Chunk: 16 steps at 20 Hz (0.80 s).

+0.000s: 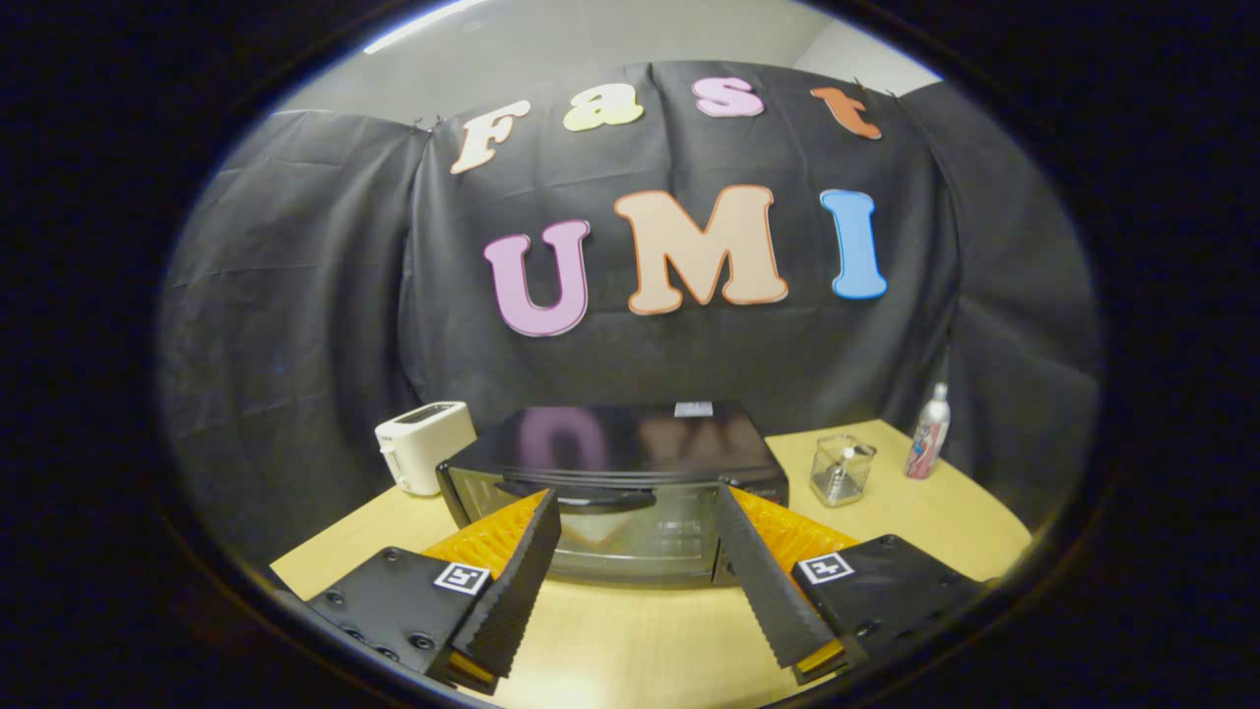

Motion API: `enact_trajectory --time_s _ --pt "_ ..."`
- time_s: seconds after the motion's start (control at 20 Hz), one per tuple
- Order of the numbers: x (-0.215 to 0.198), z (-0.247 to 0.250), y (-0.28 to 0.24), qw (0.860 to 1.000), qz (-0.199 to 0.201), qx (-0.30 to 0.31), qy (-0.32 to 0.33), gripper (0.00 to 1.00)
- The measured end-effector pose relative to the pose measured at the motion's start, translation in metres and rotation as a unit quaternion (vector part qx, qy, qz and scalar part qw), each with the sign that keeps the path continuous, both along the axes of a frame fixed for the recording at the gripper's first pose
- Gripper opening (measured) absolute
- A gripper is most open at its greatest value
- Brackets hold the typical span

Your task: Open the toaster oven, put the food inside, and close the toaster oven door.

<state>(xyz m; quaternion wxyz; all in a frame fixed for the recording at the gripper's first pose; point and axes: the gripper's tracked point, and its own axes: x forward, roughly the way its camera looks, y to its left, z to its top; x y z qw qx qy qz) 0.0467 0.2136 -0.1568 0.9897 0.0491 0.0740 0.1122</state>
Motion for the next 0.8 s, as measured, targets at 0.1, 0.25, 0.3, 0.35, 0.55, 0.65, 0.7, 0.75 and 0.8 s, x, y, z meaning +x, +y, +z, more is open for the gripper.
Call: enact_trajectory --time_s 0.1,0.25,0.3,0.35,0.55,0.65,0.7,0.75,0.8 --pt "-0.004 0.021 -0.003 1.000 -0.002 -0.008 -0.013 0.98" --pt "-0.007 0.046 -0.009 1.000 -0.011 -0.009 -0.027 0.98" --pt "-0.009 0.052 -0.012 0.999 -0.017 -0.012 -0.034 0.98" --pt "-0.010 0.054 -0.016 0.999 -0.022 -0.015 -0.039 0.98" --pt "-0.018 0.054 -0.021 0.999 -0.026 -0.010 -0.038 0.99" --pt "-0.020 0.055 -0.027 0.999 -0.030 -0.011 -0.038 0.99" --pt "-0.021 0.056 -0.030 0.999 -0.034 -0.012 -0.040 0.99" --pt "-0.024 0.057 -0.033 0.998 -0.036 -0.011 -0.041 1.00" --pt "-0.025 0.058 -0.034 0.998 -0.037 -0.010 -0.042 1.00"
